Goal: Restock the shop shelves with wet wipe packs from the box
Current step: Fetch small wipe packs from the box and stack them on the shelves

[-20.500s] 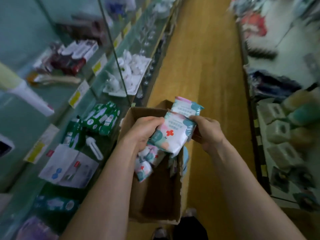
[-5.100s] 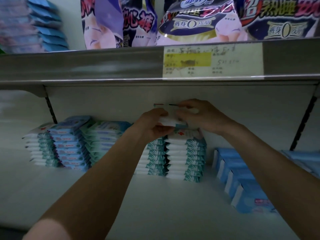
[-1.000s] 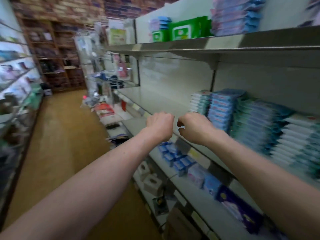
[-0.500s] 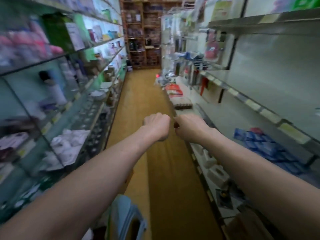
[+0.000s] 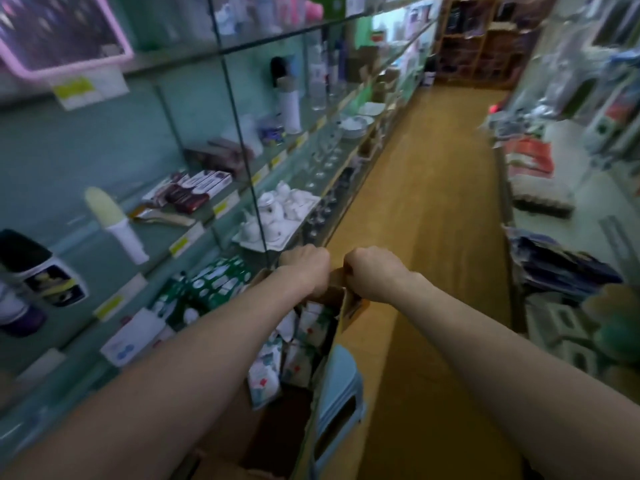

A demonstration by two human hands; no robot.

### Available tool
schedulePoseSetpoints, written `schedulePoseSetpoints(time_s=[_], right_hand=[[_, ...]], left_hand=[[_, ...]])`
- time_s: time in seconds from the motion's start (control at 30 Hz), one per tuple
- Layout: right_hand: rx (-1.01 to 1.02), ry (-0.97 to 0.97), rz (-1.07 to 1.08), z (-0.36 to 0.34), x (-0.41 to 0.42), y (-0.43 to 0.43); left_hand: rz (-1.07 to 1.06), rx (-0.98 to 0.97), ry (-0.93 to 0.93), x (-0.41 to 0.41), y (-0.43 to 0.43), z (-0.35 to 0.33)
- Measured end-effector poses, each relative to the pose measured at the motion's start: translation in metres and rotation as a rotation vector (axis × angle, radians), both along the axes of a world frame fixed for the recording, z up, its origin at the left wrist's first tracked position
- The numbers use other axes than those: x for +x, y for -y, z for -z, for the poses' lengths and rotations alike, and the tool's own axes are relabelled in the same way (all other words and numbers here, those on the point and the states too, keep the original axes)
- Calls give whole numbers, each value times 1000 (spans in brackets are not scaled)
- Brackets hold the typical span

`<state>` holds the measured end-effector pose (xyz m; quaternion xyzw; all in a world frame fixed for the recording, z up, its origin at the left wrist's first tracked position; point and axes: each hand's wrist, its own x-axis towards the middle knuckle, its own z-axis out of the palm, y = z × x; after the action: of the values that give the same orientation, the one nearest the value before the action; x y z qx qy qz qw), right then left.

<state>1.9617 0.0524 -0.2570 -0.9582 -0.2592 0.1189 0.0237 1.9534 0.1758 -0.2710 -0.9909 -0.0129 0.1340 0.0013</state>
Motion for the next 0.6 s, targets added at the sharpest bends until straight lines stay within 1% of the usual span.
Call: schedulePoseSetpoints(time_s=[0.2, 0.33, 0.47, 0.6], right_hand=[[-4, -134, -129, 47, 54, -39], [-15, -204, -195, 87, 78, -60], [-104, -321, -207, 134, 90, -80], [-179, -427, -223, 186, 92, -99]], left_hand=[[-146, -30, -145, 26, -49, 48], [-253, -79, -242, 27, -80, 100], [-377, -163, -321, 27, -103, 153], [-436, -223, -377, 24, -123, 206]])
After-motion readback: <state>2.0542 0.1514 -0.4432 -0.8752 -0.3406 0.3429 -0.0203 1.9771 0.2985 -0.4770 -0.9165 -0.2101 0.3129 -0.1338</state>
